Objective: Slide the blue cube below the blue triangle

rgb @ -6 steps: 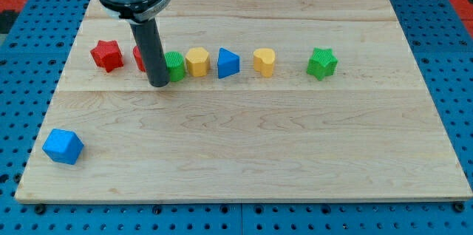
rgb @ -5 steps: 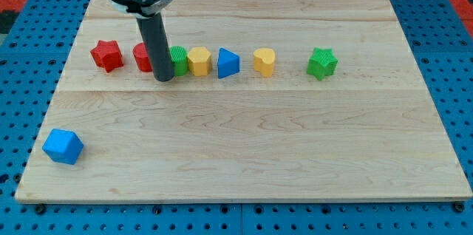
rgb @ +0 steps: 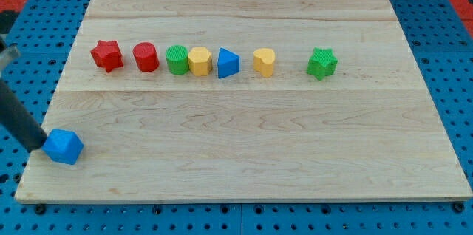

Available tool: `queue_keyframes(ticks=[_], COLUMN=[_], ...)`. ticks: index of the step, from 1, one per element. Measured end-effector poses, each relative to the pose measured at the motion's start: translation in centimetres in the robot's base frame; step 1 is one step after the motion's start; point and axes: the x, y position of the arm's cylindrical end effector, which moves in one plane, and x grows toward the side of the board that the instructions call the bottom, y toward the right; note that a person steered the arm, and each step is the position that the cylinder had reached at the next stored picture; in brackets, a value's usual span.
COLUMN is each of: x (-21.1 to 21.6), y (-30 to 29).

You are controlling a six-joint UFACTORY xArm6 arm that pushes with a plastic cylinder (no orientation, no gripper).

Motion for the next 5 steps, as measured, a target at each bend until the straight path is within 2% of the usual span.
queue_keyframes(ticks=[2, 4, 5], x=[0.4, -3.3, -5.3], y=[10.4, 20.6, 22.0])
